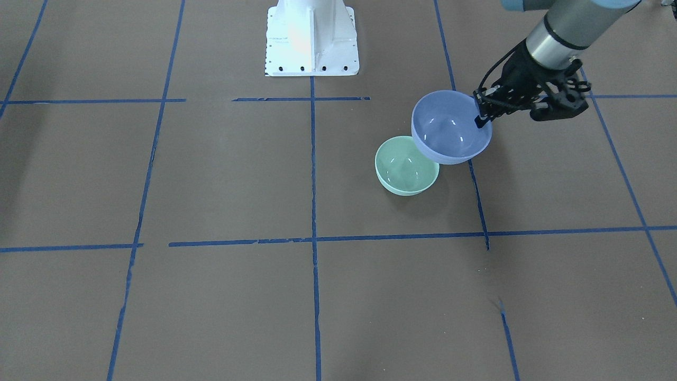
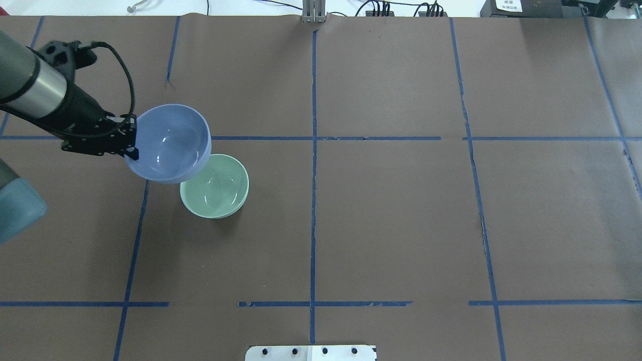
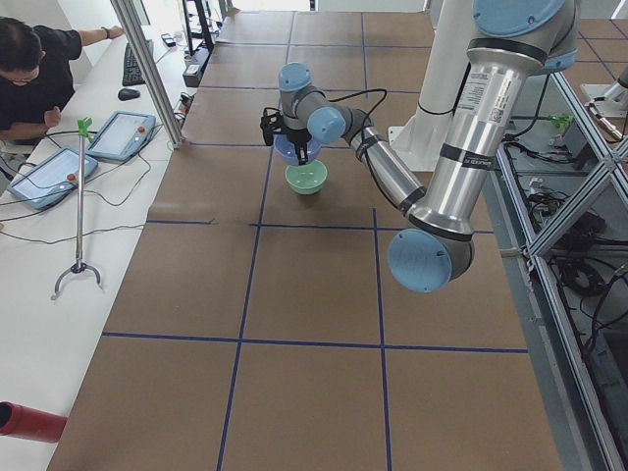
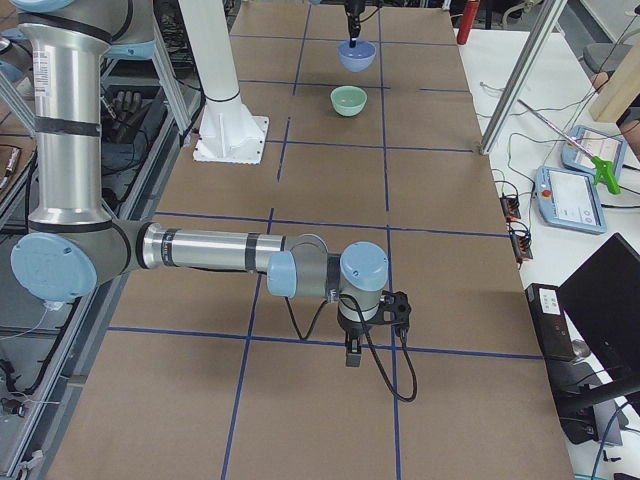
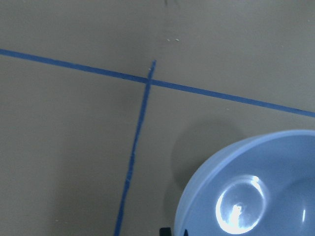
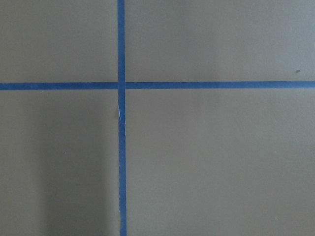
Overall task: Stack blue bowl on green bowl
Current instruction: 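Lower the blue bowl into the green bowl and open the left gripper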
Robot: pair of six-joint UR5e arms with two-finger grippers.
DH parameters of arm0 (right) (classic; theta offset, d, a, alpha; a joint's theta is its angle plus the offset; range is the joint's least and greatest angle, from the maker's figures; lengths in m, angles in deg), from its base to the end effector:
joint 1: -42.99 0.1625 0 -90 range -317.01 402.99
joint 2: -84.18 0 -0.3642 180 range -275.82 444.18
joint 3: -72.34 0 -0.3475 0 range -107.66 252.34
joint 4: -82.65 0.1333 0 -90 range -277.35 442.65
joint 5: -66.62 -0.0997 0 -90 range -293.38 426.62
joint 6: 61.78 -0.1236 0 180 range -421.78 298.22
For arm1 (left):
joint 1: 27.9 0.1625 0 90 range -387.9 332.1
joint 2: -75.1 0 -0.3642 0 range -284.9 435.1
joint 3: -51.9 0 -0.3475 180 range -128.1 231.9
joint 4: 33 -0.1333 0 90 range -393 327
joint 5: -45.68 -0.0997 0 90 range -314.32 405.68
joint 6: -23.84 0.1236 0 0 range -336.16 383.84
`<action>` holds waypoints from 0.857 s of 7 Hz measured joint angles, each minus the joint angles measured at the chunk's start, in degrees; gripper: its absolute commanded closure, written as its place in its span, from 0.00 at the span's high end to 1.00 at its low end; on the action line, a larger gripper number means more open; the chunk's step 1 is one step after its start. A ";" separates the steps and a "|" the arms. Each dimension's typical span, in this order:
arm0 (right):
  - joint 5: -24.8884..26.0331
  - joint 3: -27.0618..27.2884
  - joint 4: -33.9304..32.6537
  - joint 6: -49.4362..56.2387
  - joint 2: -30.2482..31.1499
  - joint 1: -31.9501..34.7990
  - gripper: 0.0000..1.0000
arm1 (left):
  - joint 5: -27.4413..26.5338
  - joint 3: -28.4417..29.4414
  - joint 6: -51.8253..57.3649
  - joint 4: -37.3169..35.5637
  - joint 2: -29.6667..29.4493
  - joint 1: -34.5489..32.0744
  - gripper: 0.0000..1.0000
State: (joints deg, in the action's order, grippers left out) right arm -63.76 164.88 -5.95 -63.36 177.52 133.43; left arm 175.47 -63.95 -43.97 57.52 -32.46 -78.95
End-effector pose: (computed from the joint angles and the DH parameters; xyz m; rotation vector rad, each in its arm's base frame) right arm 0.0565 -0.4265 0.6240 0.0030 -0.7048 0.0301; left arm 0.2722 -0.4229 0.2702 -0.0908 0.9819 -0.1963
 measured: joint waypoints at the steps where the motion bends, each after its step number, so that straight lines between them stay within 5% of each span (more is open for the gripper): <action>1: 0.02 0.00 0.00 0.00 0.00 0.00 1.00 | -1.43 2.66 -3.36 4.80 -0.35 2.27 0.00; 4: 0.04 0.00 0.00 0.00 0.00 0.00 1.00 | -3.07 5.51 -5.70 8.82 -0.46 4.60 0.00; 6: 0.01 0.00 0.00 0.00 0.00 0.00 1.00 | -3.12 7.50 -5.53 11.03 -0.31 4.94 1.00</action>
State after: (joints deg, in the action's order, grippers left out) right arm -63.76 164.88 -5.95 -63.36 177.52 133.43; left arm 172.35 -56.45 -49.50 68.55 -32.76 -74.01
